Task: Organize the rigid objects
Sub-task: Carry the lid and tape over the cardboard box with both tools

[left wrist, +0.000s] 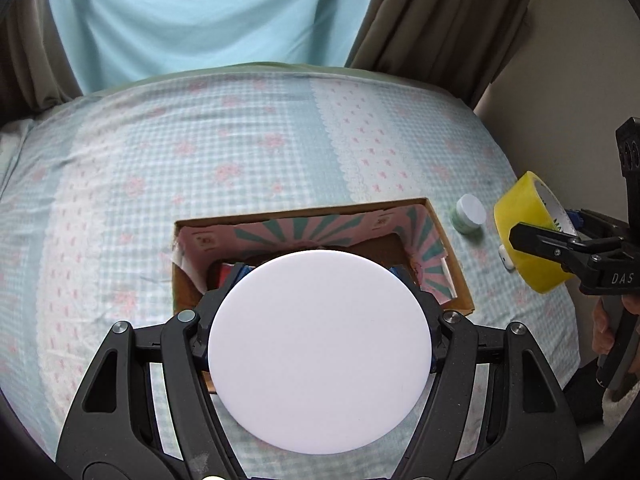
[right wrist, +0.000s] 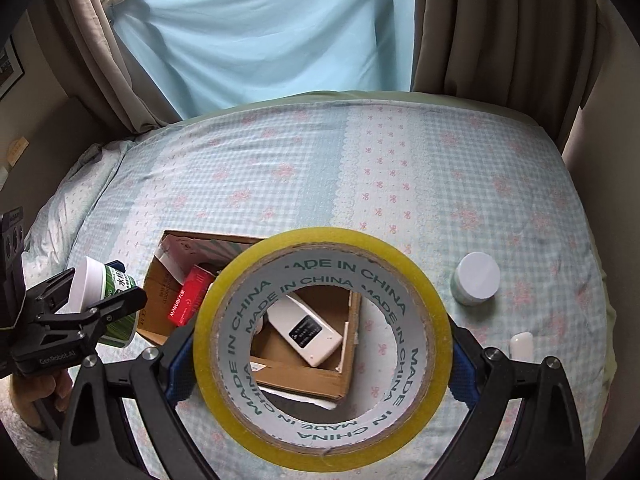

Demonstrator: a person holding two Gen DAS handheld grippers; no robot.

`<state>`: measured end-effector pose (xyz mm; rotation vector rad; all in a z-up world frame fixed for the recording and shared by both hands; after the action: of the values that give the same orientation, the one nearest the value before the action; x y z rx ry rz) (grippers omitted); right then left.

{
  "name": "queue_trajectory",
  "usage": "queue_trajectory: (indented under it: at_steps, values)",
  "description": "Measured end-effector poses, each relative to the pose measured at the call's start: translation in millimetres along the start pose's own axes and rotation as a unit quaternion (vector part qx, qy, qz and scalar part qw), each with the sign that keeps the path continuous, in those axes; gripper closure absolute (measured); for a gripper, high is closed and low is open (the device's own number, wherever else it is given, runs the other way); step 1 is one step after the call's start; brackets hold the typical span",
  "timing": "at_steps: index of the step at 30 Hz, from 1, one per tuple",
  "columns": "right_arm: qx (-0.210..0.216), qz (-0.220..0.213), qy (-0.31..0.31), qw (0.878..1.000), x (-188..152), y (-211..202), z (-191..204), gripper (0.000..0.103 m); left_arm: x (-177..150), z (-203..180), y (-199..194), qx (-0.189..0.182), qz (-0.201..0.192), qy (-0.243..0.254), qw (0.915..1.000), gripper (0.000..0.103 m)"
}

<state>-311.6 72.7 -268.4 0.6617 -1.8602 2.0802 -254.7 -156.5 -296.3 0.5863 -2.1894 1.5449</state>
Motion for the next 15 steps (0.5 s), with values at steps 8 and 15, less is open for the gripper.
queue_trajectory:
  at_steps: [8, 15]
  values:
    - [0.012, 0.068, 0.057, 0.996, -10, 59, 38, 0.007, -5, 45, 27, -0.003, 0.031, 0.010, 0.9995, 0.036]
    - [0.007, 0.122, 0.119, 0.985, -24, 109, 40, 0.006, -19, 64, 66, -0.007, 0.062, 0.011, 0.9980, 0.036]
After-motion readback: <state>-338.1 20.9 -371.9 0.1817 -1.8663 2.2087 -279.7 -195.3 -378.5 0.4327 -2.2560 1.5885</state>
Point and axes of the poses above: each gripper's, at about its wrist camera, not at the fingertips, and y roughly the way its jaws point, z to its left, x to its top, the point moved 3 cm from there along y, roughly the way its jaws point, and after that the axes turned 6 degrees about -x, right-handed, at the moved point
